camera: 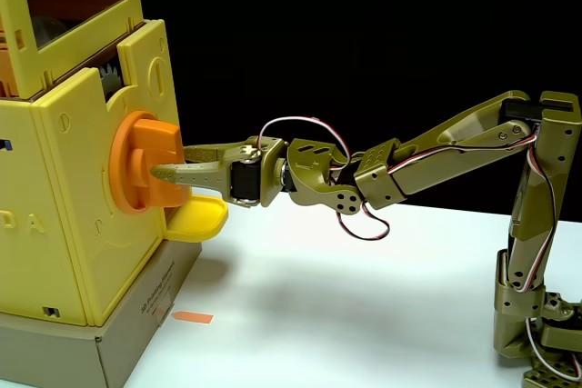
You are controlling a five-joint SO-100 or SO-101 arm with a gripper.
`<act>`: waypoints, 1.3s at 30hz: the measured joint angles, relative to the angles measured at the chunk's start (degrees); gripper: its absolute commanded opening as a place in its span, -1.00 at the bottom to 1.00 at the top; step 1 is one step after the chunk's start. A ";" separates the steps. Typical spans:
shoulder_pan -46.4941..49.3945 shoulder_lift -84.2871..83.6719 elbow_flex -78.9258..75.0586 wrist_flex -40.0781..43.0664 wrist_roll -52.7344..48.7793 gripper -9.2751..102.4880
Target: Turn the button of vending machine.
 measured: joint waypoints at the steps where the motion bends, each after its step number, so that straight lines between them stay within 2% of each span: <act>1: -0.18 0.00 0.00 0.00 -0.53 -0.54; 7: -1.76 0.00 0.00 -0.97 -2.99 -0.65; 13: -3.08 -0.09 0.00 -2.81 -4.66 -0.86; 26: -3.43 -0.26 0.35 -3.43 -4.04 -0.86; 33: -3.43 -0.26 0.53 -3.43 8.09 -0.86; 39: -3.08 -0.18 0.62 -3.78 31.99 -0.86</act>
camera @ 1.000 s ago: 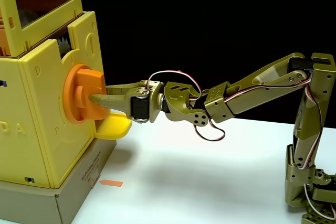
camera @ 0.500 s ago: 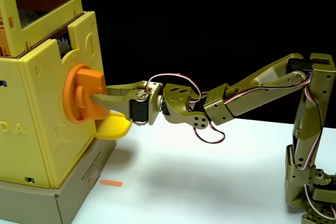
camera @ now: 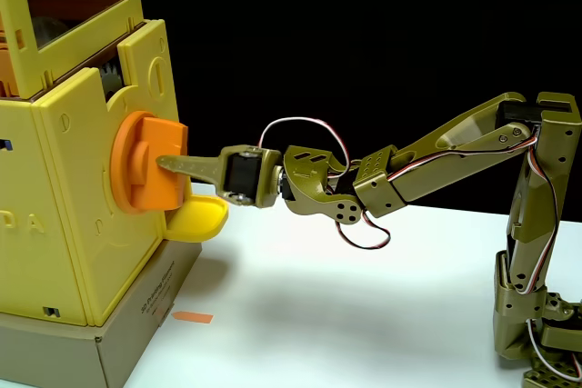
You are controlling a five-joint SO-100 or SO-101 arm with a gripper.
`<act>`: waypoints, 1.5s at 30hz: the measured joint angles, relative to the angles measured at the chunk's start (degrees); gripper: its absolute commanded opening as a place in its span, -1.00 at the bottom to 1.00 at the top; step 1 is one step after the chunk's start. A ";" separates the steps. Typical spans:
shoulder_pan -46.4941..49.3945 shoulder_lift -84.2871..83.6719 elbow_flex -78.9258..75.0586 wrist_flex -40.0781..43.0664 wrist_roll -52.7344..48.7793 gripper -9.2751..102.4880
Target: Turn the button of vending machine.
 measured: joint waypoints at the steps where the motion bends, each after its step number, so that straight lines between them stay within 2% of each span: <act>1: 0.09 0.35 0.18 0.00 4.48 -0.86; 7: 0.09 0.79 0.26 0.09 33.75 -0.86; 19: 0.35 1.41 0.79 0.97 101.07 -0.85; 25: 0.70 2.37 0.79 3.60 126.91 -0.84; 30: 0.70 2.90 0.70 5.45 135.44 -0.84; 42: 0.44 3.52 0.62 7.47 137.46 -0.84; 44: 0.18 3.69 0.53 8.26 138.25 -0.77; 45: -0.09 3.69 0.53 8.53 138.96 -0.66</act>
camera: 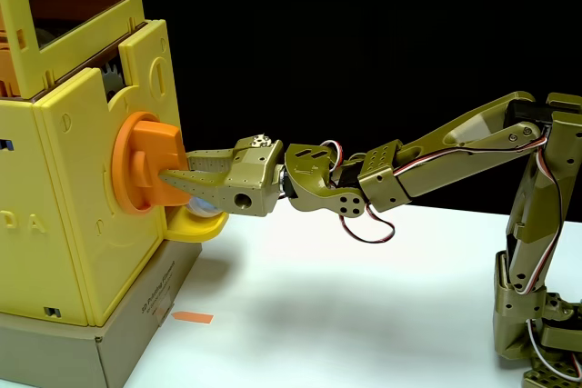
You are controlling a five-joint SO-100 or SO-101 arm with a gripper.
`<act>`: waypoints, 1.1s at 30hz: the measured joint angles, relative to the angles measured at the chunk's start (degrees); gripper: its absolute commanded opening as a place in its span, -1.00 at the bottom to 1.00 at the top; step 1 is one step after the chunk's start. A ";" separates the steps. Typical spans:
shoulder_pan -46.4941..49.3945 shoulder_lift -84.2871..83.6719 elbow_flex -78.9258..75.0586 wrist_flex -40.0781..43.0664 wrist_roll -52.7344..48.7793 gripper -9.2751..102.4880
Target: Turn the button of vending machine.
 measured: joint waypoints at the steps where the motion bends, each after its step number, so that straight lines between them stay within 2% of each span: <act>1: -0.09 0.09 0.18 0.09 0.44 -0.58; 4: -0.79 1.14 1.05 0.35 1.67 -0.34; 8: -1.49 1.85 2.02 0.35 2.11 -0.19; 24: -3.52 8.79 7.47 -2.11 7.47 -0.24; 28: -3.60 15.03 9.32 2.55 -2.11 -0.32; 33: -3.25 27.69 11.78 20.04 -30.41 -0.37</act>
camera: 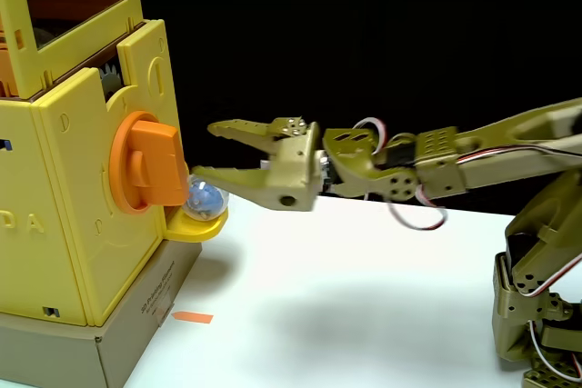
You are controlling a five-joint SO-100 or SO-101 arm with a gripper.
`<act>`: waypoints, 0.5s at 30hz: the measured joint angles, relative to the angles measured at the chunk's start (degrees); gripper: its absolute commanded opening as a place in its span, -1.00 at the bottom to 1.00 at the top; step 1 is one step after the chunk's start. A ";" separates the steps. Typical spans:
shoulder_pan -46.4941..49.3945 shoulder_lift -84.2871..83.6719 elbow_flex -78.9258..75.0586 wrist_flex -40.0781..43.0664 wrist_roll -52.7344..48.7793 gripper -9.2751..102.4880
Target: Turn the button of vending machine.
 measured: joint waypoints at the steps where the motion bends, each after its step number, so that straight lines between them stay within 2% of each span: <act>1: 0.44 2.99 0.97 2.99 -6.33 -0.37; 4: 1.14 13.54 5.19 10.99 -25.31 -0.40; 6: 1.23 21.45 9.84 13.36 -34.80 -0.43; 9: 2.02 31.99 18.54 14.41 -40.69 -0.54; 12: 2.02 40.61 26.10 14.68 -45.00 -0.83; 15: 2.02 48.34 32.52 15.56 -50.01 -0.86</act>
